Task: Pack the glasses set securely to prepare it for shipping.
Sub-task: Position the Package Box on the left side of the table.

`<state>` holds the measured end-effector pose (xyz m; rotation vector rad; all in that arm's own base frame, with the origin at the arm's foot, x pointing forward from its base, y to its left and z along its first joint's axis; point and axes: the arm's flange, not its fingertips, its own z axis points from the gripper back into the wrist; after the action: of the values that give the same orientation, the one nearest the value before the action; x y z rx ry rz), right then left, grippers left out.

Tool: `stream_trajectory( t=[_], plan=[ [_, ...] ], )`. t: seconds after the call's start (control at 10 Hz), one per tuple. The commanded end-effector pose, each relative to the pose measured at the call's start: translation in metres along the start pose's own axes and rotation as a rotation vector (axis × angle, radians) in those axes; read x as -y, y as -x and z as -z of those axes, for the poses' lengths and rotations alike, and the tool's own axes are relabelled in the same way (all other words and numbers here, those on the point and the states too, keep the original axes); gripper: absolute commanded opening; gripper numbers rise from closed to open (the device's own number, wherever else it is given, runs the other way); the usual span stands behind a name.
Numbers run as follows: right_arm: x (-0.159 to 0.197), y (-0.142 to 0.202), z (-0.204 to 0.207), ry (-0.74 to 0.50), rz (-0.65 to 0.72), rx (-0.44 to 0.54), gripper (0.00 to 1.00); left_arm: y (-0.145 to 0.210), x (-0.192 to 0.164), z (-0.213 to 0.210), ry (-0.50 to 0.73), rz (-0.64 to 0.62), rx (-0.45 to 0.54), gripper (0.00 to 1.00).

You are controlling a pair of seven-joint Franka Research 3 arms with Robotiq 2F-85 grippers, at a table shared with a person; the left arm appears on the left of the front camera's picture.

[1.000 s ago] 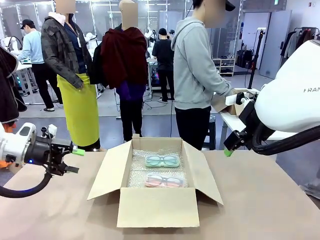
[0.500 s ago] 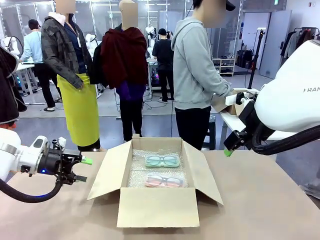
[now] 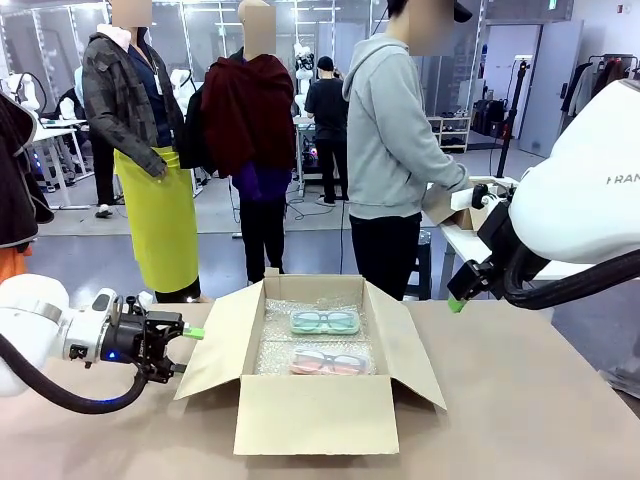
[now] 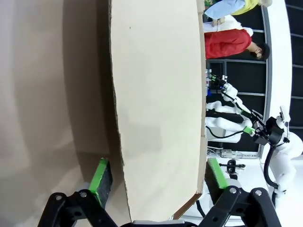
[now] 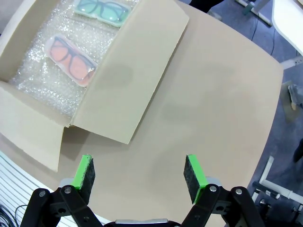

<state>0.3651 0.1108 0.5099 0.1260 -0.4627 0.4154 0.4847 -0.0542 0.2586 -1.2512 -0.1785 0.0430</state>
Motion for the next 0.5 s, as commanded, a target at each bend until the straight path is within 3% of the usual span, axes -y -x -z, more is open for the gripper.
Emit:
stream_trajectory(
  t=[0.0,0.1,0.2,0.3,0.4],
  plan=[
    [-0.001,-0.001,-0.002,0.006,0.0,-0.01,0.95,0.0,0.002,0.007,0.053,0.009,0.02,1.0],
    [-0.001,-0.001,-0.002,0.006,0.0,-0.01,0.95,0.001,0.003,0.006,0.069,0.008,0.023,1.0],
    [-0.001,-0.001,-0.002,0.006,0.0,-0.01,0.95,0.0,0.003,0.003,0.094,0.006,0.036,0.55],
    [-0.001,-0.001,-0.002,0.006,0.0,-0.01,0.95,-0.001,0.003,-0.004,0.108,0.004,0.048,0.4],
    [-0.001,-0.001,-0.002,0.006,0.0,-0.01,0.95,-0.001,0.004,-0.012,0.117,0.009,0.056,0.0]
  ],
)
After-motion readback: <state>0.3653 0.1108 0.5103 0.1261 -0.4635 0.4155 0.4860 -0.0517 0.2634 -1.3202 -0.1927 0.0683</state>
